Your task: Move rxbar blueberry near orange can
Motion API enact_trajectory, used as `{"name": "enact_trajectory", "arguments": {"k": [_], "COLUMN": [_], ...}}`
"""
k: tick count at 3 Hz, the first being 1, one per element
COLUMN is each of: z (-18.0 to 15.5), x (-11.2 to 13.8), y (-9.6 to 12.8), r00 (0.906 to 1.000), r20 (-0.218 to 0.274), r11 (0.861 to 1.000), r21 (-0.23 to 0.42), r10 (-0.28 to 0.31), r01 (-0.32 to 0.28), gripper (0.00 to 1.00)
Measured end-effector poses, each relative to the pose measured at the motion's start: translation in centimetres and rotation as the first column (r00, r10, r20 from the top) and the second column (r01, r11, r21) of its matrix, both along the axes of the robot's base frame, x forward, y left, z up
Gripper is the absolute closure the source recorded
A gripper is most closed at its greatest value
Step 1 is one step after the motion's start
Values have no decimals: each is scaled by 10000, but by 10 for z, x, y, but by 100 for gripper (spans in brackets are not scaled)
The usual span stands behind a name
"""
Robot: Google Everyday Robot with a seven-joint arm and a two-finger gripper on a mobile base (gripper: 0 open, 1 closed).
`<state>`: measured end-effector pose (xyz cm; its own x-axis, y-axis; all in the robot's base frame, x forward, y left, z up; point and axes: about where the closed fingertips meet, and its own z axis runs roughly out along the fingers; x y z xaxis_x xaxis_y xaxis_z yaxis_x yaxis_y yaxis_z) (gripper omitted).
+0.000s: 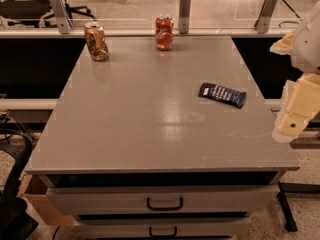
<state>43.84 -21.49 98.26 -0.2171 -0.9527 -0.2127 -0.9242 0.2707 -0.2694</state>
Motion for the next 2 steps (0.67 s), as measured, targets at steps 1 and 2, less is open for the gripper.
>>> {"name": "enact_trajectory", "arguments": {"k": [1,2], "z": [0,-6], "x": [0,14], "y": [0,1], "r00": [10000,9997], "r20": [2,254], "r11": [10000,9986], "r21": [0,526], "r10": [0,-55], "r01": [0,42], "gripper": [0,0]}}
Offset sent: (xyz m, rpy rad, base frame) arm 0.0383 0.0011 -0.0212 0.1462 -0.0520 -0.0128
